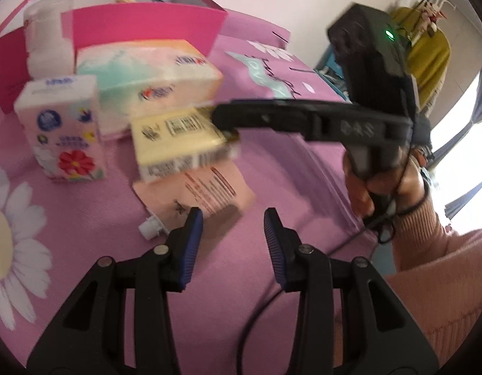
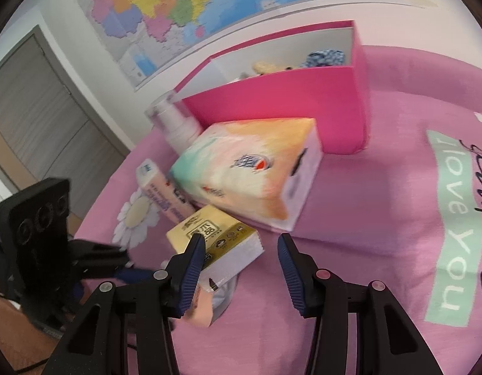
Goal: Organize soft objects
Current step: 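Move the right gripper to the yellow tissue pack and grasp it, then carry the yellow tissue pack into the pink box and open the right gripper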
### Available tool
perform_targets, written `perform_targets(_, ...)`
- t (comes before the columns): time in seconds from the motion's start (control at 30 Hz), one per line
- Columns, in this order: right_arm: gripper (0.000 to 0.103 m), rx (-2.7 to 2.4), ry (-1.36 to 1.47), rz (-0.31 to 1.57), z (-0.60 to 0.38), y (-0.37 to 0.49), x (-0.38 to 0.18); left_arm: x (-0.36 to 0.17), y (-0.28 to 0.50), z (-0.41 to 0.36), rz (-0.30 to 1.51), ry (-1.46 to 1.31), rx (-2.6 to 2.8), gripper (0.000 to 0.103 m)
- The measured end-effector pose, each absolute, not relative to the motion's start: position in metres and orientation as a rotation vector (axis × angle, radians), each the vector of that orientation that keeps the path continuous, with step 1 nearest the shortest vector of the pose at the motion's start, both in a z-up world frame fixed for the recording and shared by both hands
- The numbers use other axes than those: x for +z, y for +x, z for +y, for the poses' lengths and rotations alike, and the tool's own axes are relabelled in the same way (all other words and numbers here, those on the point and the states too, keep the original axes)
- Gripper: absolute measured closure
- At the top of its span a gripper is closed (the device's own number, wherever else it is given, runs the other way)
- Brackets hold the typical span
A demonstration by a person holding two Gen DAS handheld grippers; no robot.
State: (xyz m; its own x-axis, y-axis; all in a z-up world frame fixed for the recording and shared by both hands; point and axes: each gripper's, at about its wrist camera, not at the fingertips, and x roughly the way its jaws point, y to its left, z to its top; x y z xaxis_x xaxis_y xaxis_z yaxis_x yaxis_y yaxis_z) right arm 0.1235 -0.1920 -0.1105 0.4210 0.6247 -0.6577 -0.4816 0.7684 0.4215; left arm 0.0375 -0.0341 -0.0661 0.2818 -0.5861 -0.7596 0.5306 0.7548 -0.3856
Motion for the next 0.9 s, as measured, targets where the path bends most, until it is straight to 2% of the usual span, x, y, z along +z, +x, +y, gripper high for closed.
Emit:
perform_targets(0.17, 0.054, 0.694, 0.209, 0.909, -0.199, 0.128, -0.115, -0.055, 0.031, -0.023, 1.013, -0.047, -0.730, 0.061)
perform_targets(0.4, 0.053, 0.761, 0.268, 0.916, -0.205, 0.122, -0.116, -0.052, 0.067, 0.002, 1.004, -0.113, -0.574, 0.061)
perform_targets(0.9, 0.059, 0.780, 0.321, 0.939, -0.204, 0.130, -0.129, -0.054, 0.079, -0.021, 1.001, -0.097, -0.595, 0.061)
